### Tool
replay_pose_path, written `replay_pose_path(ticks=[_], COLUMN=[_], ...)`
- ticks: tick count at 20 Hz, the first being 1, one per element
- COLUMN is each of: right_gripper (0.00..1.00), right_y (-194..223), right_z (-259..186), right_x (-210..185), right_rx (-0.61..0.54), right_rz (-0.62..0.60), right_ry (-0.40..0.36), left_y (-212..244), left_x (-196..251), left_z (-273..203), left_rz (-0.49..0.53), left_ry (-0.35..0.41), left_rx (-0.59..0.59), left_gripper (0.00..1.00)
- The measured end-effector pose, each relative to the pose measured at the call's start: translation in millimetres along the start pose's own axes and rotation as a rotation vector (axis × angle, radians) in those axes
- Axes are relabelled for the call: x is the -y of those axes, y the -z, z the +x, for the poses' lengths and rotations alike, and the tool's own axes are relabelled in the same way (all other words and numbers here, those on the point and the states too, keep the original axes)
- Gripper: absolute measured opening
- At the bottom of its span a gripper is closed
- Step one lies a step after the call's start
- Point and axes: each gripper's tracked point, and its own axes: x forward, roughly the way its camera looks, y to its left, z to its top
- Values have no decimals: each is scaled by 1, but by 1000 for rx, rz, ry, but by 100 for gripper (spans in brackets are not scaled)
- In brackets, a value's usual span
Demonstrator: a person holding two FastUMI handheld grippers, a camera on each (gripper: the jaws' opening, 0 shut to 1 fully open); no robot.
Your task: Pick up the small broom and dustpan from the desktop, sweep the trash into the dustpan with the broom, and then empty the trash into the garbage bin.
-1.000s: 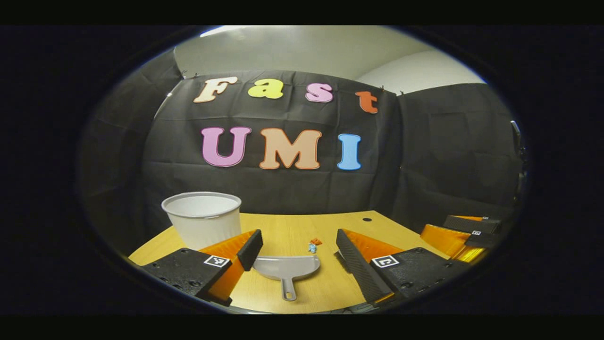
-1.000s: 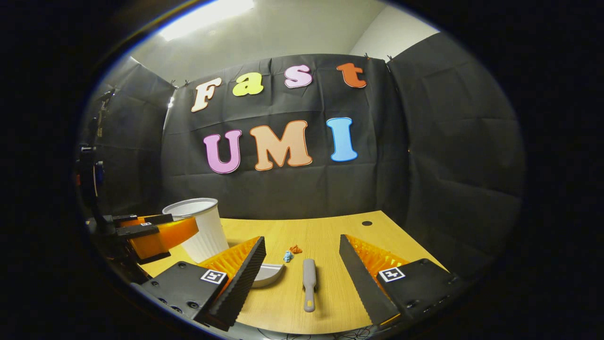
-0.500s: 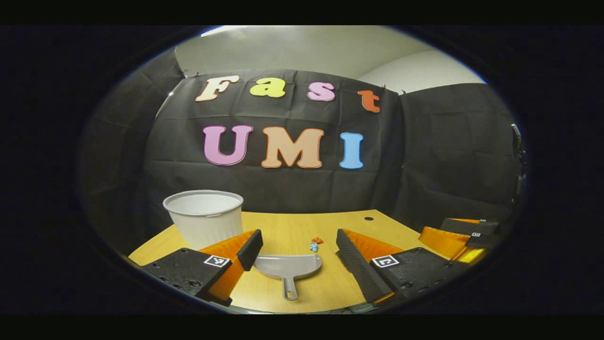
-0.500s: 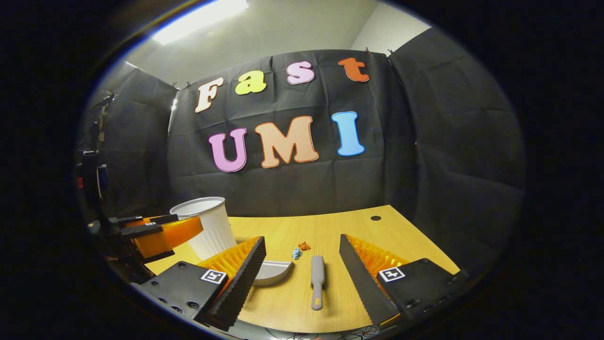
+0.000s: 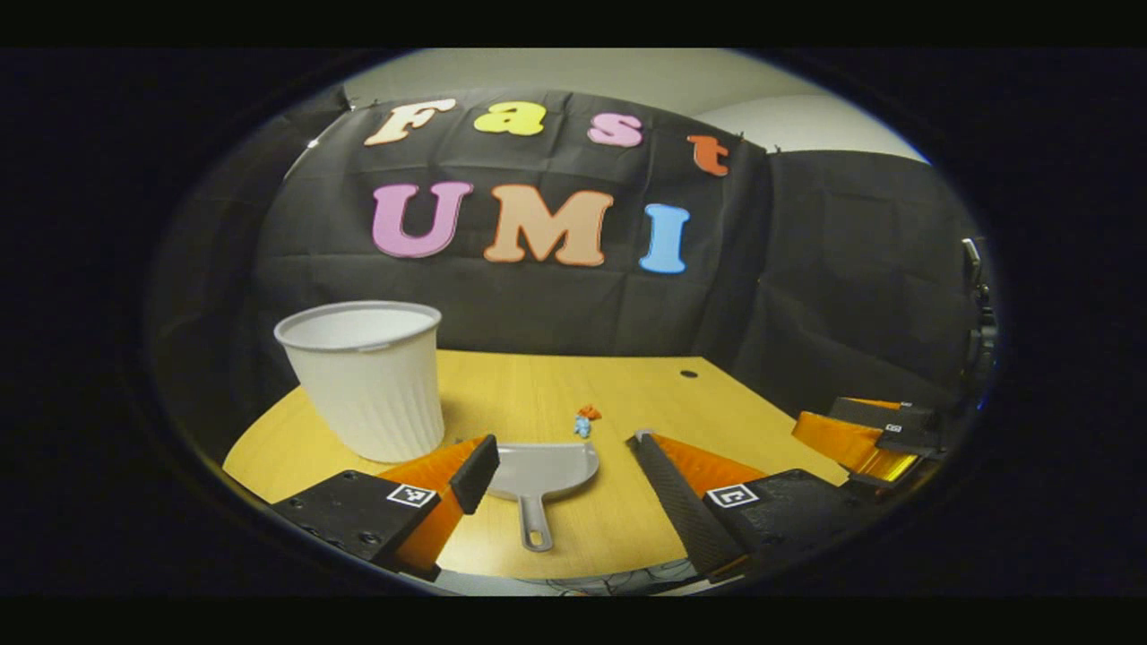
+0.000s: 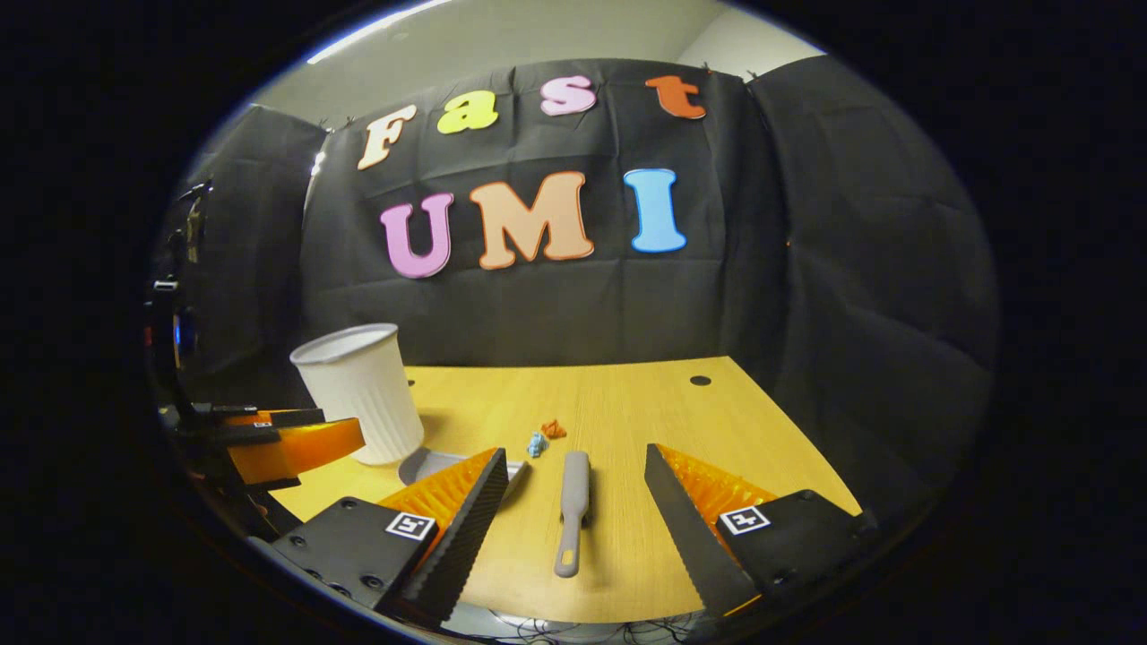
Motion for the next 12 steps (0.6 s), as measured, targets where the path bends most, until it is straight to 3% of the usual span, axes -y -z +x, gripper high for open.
replay_pose_path(ticks=[5, 12], right_gripper=[99, 99], right_y=[43, 101], right_z=[44, 99], right_x=[-4, 7], right_rx=[-156, -406], right_rz=[10, -19], right_ry=[-36, -12], left_y=[74, 127], left_x=[-15, -26], left_z=[28, 59], left_rz=[-22, 48], left_ry=[-36, -54], left_rx=[-306, -496], left_gripper=[95, 95])
